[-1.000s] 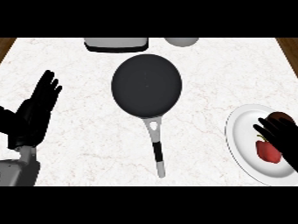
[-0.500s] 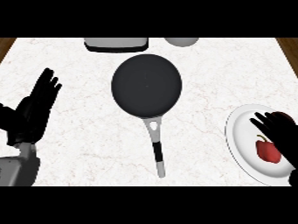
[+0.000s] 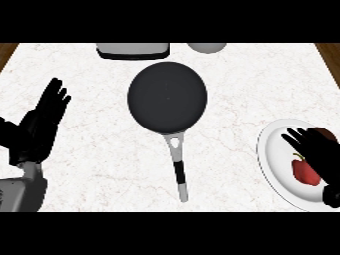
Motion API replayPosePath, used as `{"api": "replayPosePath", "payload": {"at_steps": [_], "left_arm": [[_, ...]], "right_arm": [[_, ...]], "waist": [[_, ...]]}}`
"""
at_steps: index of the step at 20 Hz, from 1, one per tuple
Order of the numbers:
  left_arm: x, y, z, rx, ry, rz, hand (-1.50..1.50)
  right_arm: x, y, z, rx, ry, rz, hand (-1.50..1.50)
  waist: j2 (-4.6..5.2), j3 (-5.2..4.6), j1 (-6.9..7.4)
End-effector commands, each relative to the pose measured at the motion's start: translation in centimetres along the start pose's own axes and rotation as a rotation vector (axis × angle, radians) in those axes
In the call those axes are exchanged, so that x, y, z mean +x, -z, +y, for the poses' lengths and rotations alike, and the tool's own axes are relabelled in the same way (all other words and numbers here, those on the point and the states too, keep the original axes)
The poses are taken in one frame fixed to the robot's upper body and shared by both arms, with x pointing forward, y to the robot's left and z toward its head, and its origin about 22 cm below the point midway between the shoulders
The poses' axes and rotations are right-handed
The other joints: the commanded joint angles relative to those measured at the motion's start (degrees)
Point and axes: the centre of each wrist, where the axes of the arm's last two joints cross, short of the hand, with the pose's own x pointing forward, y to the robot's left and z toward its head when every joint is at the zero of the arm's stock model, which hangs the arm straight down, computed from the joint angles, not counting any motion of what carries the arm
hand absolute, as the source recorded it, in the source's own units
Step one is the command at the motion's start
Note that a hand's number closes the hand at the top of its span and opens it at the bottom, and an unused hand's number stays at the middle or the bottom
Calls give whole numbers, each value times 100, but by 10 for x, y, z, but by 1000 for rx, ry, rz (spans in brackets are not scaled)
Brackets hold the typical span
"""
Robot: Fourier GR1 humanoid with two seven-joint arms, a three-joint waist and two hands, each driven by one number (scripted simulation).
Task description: Pick the bell pepper from the plate and place it in the pan
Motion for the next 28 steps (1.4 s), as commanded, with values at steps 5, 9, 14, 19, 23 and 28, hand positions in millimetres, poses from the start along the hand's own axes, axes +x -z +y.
{"api": "replayPosePath", "payload": {"at_steps": [5, 9, 14, 19, 23, 28], "left_arm": [[20, 0, 0, -3, 3, -4, 0], [-2, 12, -17, -5, -7, -10, 0], [5, -4, 5, -2, -3, 2, 0], [2, -3, 2, 8, 1, 8, 0], [-6, -3, 10, 13, -1, 3, 0], [0, -6, 0, 3, -4, 8, 0]], "right_arm": [[-9, 22, 18, -16, 61, -37, -150], [3, 39, 18, 42, 52, -29, -150], [-10, 46, 35, -25, 24, -127, 150], [1, 50, 33, -50, 39, -147, 150], [7, 47, 39, -38, 59, -152, 150], [72, 51, 7, -178, 157, -135, 150]], "waist": [[-1, 1, 9], [3, -1, -3], [2, 1, 21], [1, 0, 6], [-1, -1, -5], [-37, -9, -49]]}}
